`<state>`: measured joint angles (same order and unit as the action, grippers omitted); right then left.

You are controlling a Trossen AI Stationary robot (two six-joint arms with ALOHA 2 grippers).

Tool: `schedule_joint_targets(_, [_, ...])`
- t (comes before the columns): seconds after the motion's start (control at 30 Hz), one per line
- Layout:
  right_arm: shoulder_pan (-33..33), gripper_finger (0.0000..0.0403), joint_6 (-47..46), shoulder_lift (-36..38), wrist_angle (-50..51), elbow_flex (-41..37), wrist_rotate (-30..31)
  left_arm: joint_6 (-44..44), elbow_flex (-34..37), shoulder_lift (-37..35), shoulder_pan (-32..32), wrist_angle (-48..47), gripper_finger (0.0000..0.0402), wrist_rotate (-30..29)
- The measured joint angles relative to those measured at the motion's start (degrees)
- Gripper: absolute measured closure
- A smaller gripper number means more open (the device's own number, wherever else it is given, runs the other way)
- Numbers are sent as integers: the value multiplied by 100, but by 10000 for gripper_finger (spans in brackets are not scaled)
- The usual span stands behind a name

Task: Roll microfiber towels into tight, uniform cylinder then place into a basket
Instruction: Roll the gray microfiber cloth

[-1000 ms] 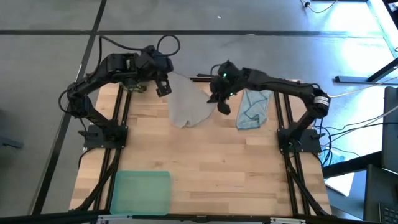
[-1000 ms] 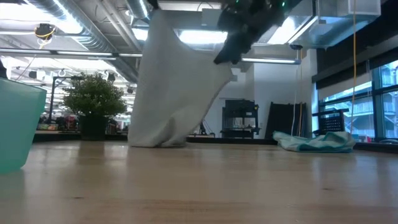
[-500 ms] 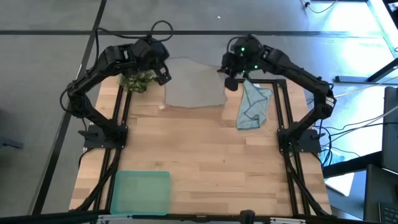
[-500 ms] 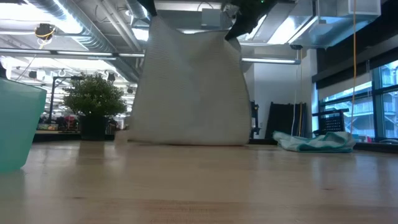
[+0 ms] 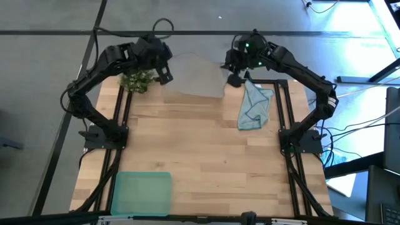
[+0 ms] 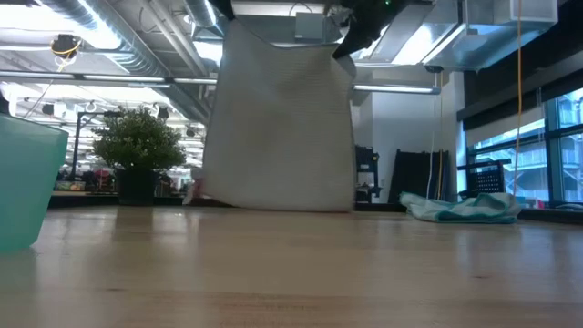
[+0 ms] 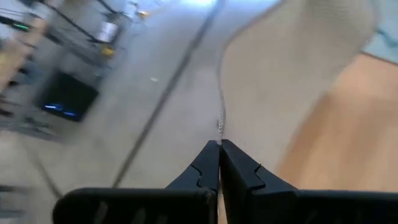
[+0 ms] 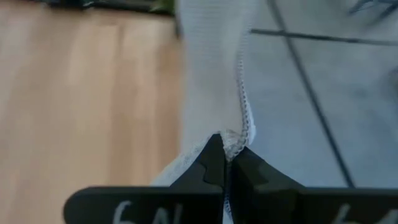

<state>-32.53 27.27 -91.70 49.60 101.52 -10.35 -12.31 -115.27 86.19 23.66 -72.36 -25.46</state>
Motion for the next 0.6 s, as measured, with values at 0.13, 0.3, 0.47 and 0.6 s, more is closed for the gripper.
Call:
schedule_joint_targets(0.13, [348,401,-6,0,597,-134,-41,653,5,4,-294,-779,402,216])
schedule_joint_targets(0.3, [783,401,-64,-2,1164,-248,-42,1417,6,7,-764,-1468,402,584])
schedule_joint_targets(0.47, [1121,401,-307,-7,1363,-250,-667,2052,133,34,-1148,-1751,402,1011])
schedule_joint_targets(0.6, [1376,401,-448,-23,1371,-250,-1223,2394,525,50,-1458,-1758,402,1465])
